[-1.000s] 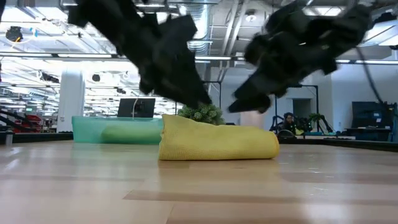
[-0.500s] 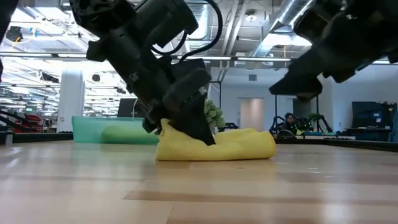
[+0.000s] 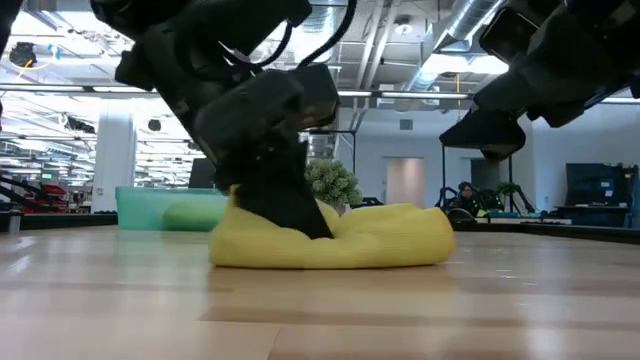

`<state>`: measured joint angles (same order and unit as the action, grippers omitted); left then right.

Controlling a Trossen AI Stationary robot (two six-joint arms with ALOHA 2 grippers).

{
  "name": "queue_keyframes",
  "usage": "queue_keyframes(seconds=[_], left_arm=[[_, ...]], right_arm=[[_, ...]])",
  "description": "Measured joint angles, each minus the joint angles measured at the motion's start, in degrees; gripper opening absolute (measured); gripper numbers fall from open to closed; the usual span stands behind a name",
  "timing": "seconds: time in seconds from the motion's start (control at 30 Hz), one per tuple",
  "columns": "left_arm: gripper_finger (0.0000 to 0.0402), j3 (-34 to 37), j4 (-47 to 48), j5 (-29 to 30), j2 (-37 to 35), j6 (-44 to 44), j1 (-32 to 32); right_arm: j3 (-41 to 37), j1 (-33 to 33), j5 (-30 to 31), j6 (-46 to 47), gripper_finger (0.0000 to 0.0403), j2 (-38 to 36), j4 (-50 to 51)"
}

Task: Fold microfiber towels
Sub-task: Put the folded yellow microfiber cloth into the blue bin

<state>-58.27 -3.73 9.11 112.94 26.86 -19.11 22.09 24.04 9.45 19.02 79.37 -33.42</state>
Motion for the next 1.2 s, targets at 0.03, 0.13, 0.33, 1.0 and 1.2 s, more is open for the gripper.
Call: queue_keyframes(seconds=[0.03,0.13,0.33,1.0,1.2], left_arm=[[0.0016,0.05,0.86,-0.22,-1.08,-1.08,-0.03],[0.001,0.56,7.24,0.35,-6.26,-4.27,-0.07],[0.0008,0.33,22.7,9.39,-20.38,-9.07,1.04],[0.0006,0.21,39.54,-12.73,-41.53,-56.35,56.21],[0.0005,0.23,37.7,-20.52,-31.96,-64.16,69.34]], right_arm=[[0.02,0.22,-0.02,0.2,0.0305,0.0,0.03],[0.02,0.73,-0.12,0.5,0.0305,0.0,0.55],[0.0,0.58,-0.11,0.33,0.0305,0.0,1.43],[0.0,-0.25,0.0,-4.84,0.0305,0.0,2.67],[0.0,-3.52,0.01,-7.04,0.0305,0.0,3.35]])
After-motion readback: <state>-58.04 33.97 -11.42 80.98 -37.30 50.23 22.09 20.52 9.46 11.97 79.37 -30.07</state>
